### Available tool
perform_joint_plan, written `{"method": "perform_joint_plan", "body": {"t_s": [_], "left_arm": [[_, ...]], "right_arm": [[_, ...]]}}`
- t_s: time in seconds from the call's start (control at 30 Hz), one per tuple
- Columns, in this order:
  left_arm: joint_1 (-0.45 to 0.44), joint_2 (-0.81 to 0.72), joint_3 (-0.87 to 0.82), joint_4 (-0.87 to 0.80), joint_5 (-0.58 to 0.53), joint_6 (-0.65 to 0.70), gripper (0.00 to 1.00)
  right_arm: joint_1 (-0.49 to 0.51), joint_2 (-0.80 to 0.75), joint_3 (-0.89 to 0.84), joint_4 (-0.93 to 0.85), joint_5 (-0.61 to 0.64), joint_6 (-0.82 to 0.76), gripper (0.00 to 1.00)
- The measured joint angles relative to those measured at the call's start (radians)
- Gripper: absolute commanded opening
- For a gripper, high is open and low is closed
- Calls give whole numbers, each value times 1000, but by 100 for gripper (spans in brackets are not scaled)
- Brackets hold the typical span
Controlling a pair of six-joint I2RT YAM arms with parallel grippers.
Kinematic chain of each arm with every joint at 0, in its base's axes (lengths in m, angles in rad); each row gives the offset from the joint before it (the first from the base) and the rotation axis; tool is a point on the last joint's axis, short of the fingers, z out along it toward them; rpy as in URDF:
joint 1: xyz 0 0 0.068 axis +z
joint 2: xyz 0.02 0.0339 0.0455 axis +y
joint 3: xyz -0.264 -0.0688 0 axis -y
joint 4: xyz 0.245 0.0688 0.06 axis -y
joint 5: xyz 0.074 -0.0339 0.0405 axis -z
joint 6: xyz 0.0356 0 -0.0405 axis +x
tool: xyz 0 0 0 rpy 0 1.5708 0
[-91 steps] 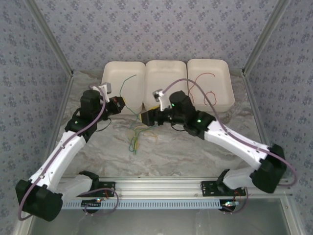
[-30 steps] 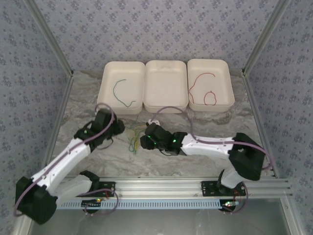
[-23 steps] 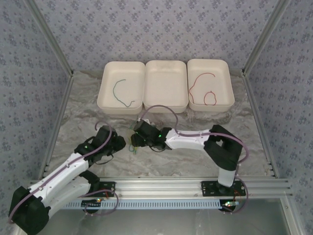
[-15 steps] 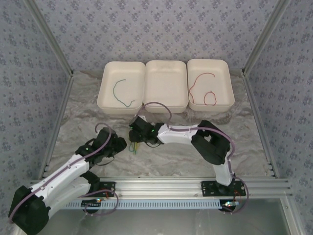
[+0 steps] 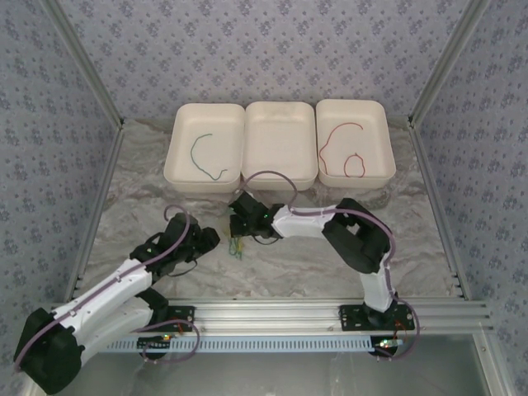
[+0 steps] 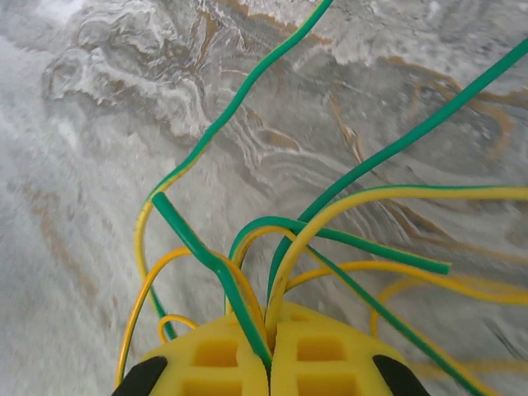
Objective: Untangle the cables
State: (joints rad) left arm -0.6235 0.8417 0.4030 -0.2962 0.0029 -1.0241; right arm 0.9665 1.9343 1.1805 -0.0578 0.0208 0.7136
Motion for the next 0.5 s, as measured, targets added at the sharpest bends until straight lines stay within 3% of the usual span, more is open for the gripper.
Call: {"method": "perform_joint_plan", "body": {"t_s": [0.1,0.2,0.37,0.5], "left_arm": [[-47,40,-1,70,15,-5,28],[-103,122,-1,166,33,-6,24],[-235,256,-1,313,42,10,29],[-329,280,4,376,-1,21,30]], "right_arm": [[-21,-100,-80,6,-40,-11,0],[-63,-188,-123,18,-91,-16,0],[-128,-260,-137,21,-163,-15,0],[-150,-281,-137,-12,-187,-19,0]]}}
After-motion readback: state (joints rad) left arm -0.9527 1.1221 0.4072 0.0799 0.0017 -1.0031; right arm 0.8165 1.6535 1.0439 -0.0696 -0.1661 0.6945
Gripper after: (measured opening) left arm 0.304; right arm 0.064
